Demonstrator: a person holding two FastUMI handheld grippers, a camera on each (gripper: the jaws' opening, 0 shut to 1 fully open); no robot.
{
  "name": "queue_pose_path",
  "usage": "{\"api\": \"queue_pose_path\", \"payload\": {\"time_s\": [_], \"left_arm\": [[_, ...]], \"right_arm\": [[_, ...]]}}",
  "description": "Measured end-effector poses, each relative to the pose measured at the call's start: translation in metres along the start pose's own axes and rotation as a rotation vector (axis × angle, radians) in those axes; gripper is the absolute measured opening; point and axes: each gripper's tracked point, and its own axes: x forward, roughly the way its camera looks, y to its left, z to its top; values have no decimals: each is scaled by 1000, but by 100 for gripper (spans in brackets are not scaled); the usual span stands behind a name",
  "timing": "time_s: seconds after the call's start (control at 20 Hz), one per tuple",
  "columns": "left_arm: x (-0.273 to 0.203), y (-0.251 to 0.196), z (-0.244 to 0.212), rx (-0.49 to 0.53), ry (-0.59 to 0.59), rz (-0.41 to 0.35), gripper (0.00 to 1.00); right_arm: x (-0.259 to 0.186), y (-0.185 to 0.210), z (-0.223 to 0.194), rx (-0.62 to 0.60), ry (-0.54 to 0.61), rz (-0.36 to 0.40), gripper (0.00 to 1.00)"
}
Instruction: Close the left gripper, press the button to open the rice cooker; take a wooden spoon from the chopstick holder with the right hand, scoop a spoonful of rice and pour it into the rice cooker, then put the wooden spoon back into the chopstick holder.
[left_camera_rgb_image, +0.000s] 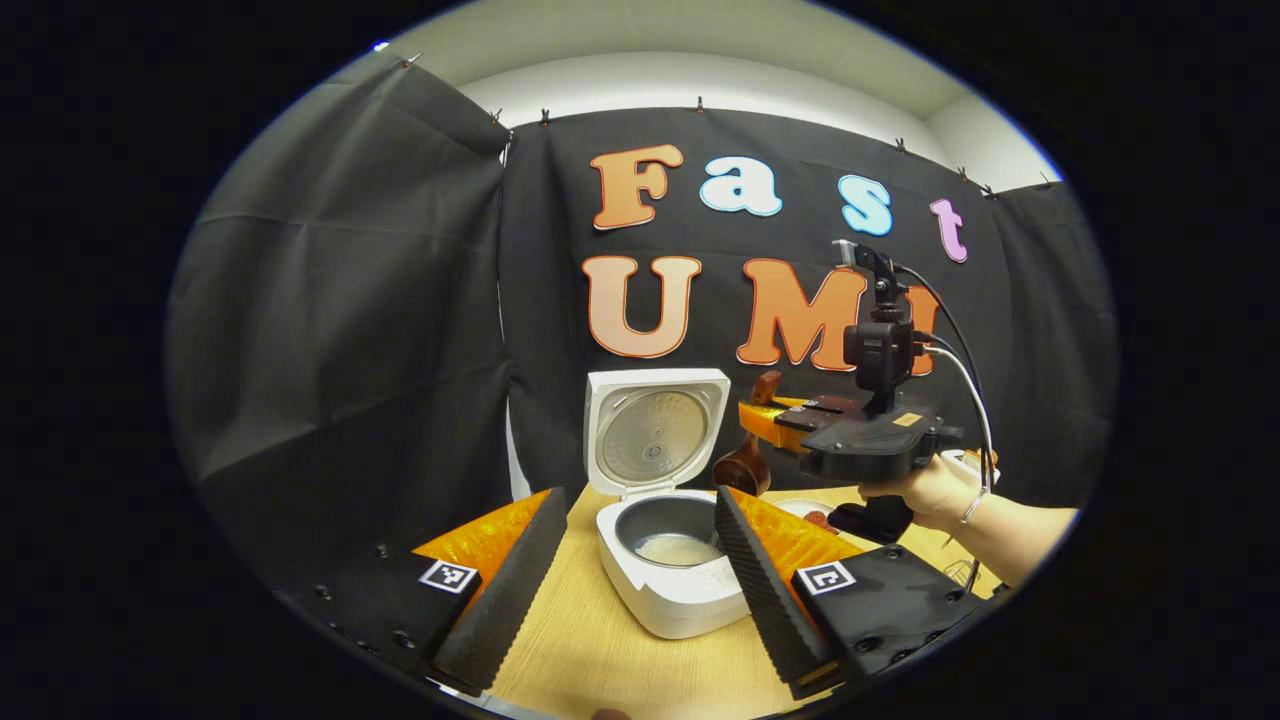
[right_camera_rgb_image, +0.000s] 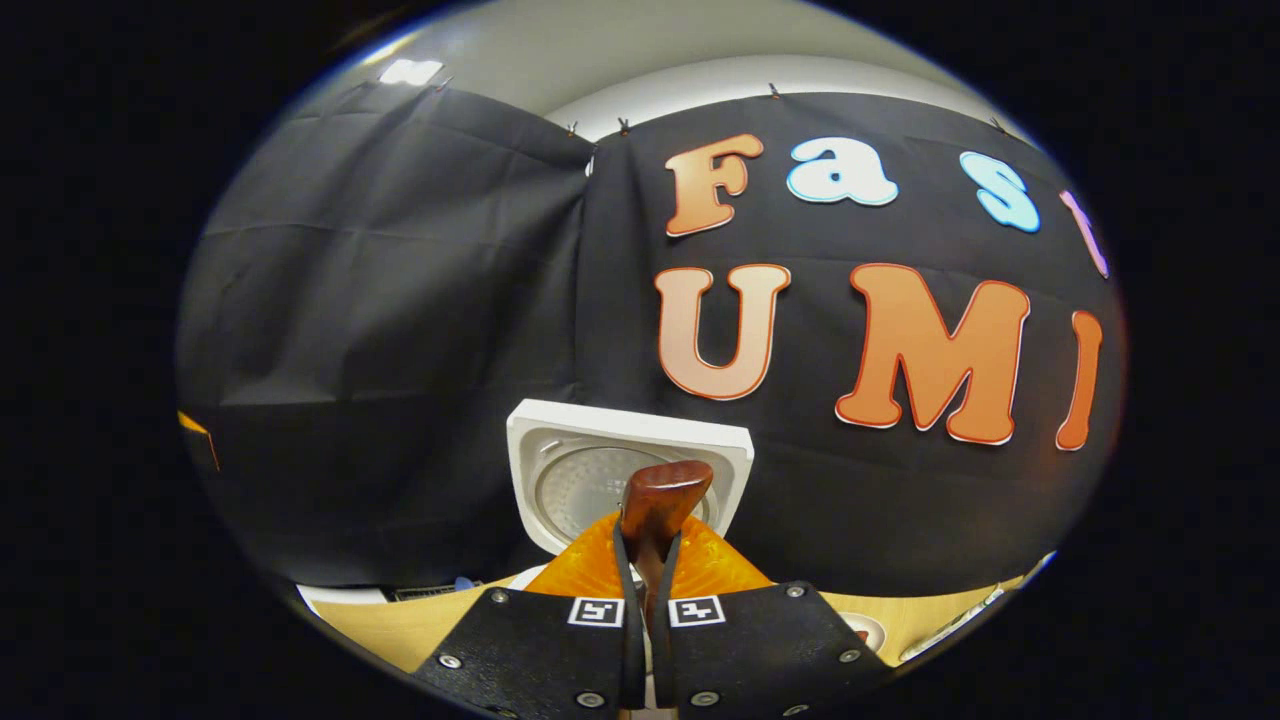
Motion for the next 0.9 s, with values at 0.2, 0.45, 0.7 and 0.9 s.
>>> {"api": "queue_pose_path", "payload": {"time_s": [0.2, 0.45, 0.7, 0.9], "left_arm": [[-3, -3, 2, -13, -4, -2, 100], [-11, -9, 9, -22, -30, -12, 100], [-12, -17, 20, -14, -61, -19, 100], [-12, -24, 24, -19, -73, -23, 100]], "right_arm": [[-11, -9, -3, 56, 4, -10, 2], [-43, -44, 1, 244, 10, -46, 2], [-100, -106, -1, 293, 1, -151, 2], [-155, -156, -10, 304, -2, -260, 2]]}}
